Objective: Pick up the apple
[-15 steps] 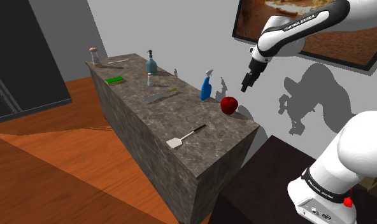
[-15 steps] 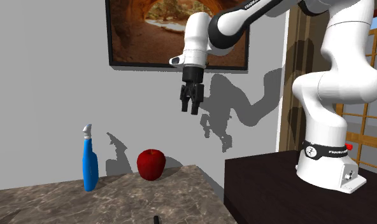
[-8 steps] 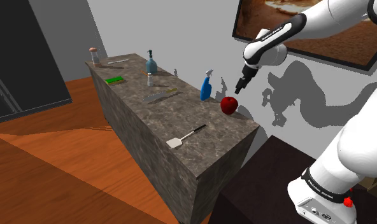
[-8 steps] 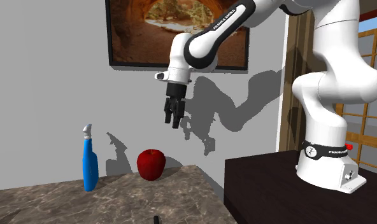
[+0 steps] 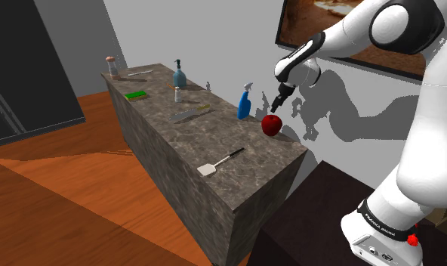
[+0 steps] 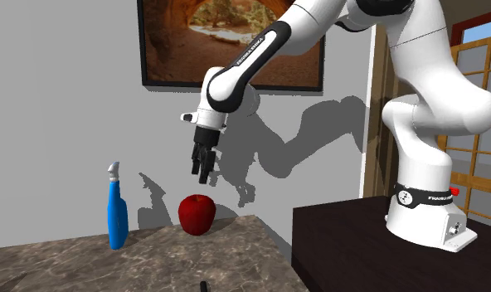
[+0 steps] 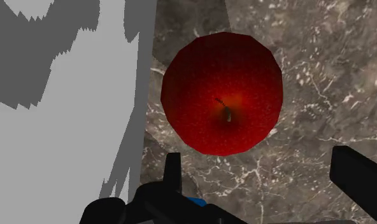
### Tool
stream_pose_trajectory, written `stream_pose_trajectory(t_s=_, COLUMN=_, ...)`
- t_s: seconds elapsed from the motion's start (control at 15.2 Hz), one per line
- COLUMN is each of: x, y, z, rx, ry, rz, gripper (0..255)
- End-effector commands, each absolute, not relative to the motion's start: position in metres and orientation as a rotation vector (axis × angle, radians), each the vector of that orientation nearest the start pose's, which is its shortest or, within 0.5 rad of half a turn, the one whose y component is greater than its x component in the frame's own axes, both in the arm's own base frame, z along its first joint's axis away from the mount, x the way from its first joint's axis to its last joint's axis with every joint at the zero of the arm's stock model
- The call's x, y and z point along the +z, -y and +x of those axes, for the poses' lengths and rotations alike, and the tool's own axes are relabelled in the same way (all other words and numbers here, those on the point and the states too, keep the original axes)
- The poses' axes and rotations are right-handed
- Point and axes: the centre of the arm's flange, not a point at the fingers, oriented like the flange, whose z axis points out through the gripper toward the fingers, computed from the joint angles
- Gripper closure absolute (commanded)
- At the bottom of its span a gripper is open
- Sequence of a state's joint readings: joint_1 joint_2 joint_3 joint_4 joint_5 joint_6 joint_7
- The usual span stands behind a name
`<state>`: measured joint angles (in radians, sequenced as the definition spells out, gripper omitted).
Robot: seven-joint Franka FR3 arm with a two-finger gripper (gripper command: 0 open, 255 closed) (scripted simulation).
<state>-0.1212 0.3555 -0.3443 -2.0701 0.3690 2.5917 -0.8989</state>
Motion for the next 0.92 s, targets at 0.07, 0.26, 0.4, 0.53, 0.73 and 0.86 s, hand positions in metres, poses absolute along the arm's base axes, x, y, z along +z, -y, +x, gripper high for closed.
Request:
stream_pose_trajectory(t_s=0.07, x=0.268, y=0.278, z=0.548, rx=-0.361, ry=0.273, rz=-3.155, gripper=0)
stream_pose_trajectory(t_s=0.26, x=0.252, y=0.278, z=0.548, rx=-0.361, ry=0.273, rz=-3.155, gripper=0)
stream_pose_trajectory(t_s=0.4, x=0.239, y=0.278, z=0.548, rx=-0.361, ry=0.273, rz=-3.155, gripper=0)
stream_pose_trajectory(t_s=0.53, x=0.239, y=0.278, z=0.548, rx=-0.361, ry=0.273, rz=-3.155, gripper=0)
stream_pose_trajectory(t_s=0.73, x=0.238, y=0.279, z=0.548, rx=-0.361, ry=0.273, rz=-3.155, gripper=255)
stream_pose_trajectory(t_s=0.86, x=0.238, y=0.279, z=0.548, rx=-0.361, ry=0.273, rz=-3.155, gripper=255)
